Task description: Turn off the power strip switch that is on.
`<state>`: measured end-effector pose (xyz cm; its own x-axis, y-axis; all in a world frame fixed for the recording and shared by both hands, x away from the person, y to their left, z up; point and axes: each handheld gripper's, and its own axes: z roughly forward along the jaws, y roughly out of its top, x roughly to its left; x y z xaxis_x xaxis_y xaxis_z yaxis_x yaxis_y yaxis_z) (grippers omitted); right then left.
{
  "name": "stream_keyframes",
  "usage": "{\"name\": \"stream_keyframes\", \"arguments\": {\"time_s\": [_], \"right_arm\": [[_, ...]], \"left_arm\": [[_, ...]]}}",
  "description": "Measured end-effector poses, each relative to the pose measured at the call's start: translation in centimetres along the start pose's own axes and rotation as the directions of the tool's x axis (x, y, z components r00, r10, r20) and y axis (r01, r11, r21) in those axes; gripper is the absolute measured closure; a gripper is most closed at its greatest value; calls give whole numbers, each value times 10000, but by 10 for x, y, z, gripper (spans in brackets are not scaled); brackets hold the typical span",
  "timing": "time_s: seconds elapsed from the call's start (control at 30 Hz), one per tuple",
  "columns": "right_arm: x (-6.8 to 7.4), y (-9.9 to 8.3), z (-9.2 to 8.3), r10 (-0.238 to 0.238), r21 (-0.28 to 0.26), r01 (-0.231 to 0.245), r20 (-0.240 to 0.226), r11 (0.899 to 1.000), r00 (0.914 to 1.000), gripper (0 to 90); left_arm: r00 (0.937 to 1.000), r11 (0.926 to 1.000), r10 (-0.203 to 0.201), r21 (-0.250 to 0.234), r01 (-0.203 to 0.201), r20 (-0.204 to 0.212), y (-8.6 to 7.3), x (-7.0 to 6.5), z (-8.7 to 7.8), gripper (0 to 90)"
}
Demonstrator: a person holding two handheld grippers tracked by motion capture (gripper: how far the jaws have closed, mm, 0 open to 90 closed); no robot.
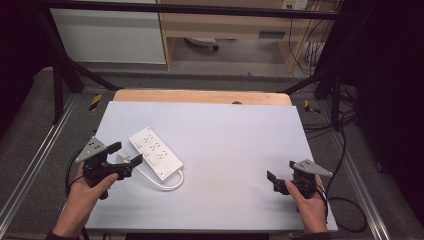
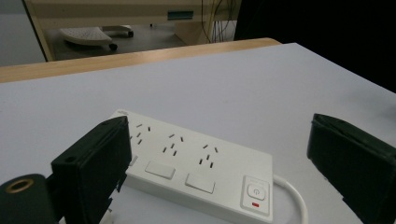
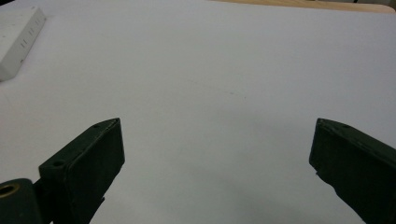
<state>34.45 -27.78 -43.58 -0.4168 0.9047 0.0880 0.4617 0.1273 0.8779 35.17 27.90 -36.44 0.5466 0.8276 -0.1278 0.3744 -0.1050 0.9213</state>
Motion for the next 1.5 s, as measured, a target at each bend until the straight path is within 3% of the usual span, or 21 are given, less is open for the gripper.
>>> {"name": "stream_keyframes", "arguments": {"time_s": [0.47, 0.9, 1.27, 1.5], "right_arm": [[0, 0, 1, 8, 18, -8, -4, 10000, 10000, 39], [-1, 0, 1, 26, 37, -26, -6, 10000, 10000, 39], [-1, 0, 1, 18, 56, -18, -11, 10000, 10000, 39], [-1, 0, 1, 21, 55, -21, -9, 10000, 10000, 40]], "left_arm": [[9999, 9993, -96, 356, 100, -101, -5, 4, 13, 80], [9999, 9982, -115, 594, 121, -105, -7, 4, 18, 244], [9999, 9972, -73, 749, 78, -69, -10, 4, 22, 276], [10000, 9961, 43, 881, -35, -88, -13, 4, 27, 350]]}}
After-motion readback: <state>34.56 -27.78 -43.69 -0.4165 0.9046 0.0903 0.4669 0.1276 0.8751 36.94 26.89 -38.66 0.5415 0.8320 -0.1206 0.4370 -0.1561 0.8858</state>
